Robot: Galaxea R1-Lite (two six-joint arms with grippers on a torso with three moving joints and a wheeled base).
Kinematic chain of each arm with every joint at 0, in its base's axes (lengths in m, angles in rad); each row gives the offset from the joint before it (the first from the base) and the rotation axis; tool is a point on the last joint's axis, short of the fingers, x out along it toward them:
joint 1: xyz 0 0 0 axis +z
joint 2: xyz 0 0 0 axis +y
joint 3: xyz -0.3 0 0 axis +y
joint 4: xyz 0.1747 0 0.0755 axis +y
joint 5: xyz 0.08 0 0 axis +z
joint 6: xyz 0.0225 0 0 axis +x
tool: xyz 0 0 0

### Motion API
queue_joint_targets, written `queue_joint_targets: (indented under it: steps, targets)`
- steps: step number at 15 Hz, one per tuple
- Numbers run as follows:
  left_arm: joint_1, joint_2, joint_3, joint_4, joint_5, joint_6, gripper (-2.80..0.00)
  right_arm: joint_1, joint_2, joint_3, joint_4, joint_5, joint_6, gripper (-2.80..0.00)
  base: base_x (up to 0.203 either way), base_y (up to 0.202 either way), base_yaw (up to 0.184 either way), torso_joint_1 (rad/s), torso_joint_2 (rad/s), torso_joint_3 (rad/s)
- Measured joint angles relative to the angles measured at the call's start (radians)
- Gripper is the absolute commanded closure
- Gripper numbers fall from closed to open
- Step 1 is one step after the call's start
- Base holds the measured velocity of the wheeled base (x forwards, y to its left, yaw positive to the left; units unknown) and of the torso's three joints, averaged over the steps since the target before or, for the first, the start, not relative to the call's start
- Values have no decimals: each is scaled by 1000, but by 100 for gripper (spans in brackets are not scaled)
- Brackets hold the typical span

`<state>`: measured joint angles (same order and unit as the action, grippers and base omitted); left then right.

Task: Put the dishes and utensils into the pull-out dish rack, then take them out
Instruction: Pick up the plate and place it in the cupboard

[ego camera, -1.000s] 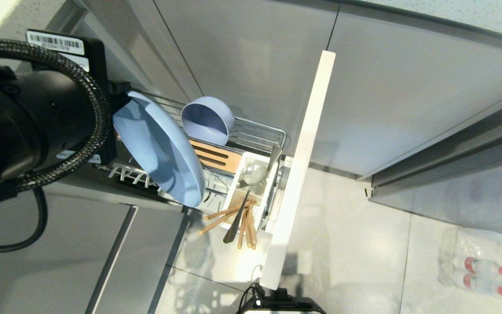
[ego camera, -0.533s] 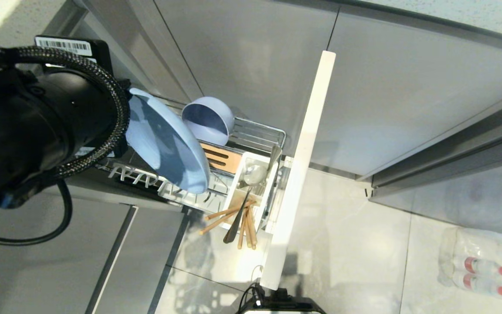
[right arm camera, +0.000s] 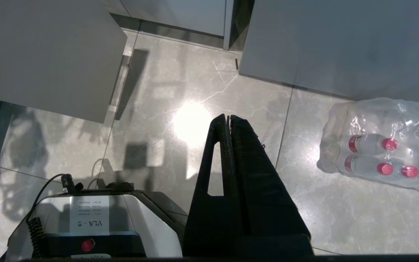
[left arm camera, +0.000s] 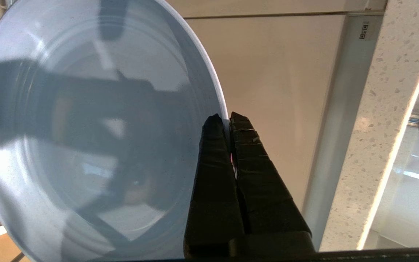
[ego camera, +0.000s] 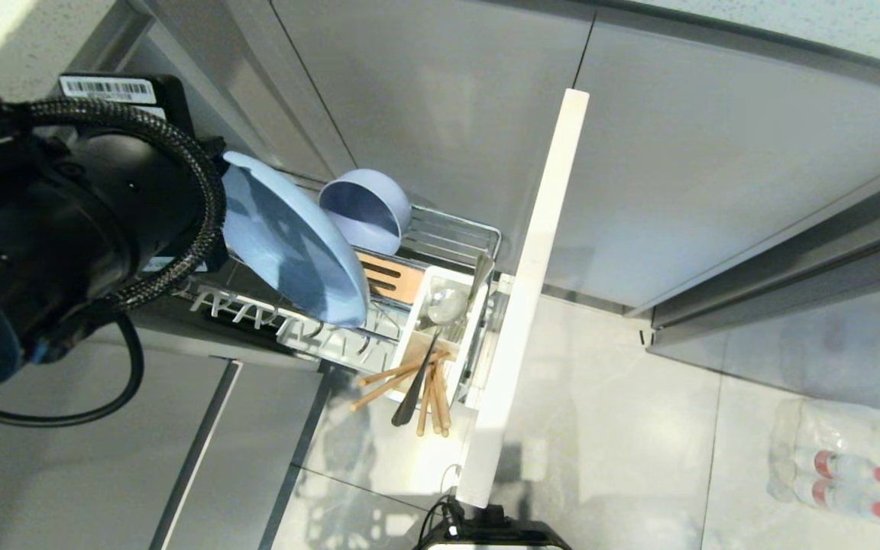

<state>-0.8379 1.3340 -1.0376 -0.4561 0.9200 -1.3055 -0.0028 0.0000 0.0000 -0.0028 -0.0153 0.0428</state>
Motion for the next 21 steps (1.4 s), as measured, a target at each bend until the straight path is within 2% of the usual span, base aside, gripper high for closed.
queue_joint_targets:
  steps: [13, 21]
  targets:
    - [37, -14, 129, -134, -40, -7, 0, 0, 0, 0, 0, 0, 0, 0, 0, 0, 0, 0, 0, 0]
    - [47, -20, 160, -162, -59, -25, 0, 0, 0, 0, 0, 0, 0, 0, 0, 0, 0, 0, 0, 0]
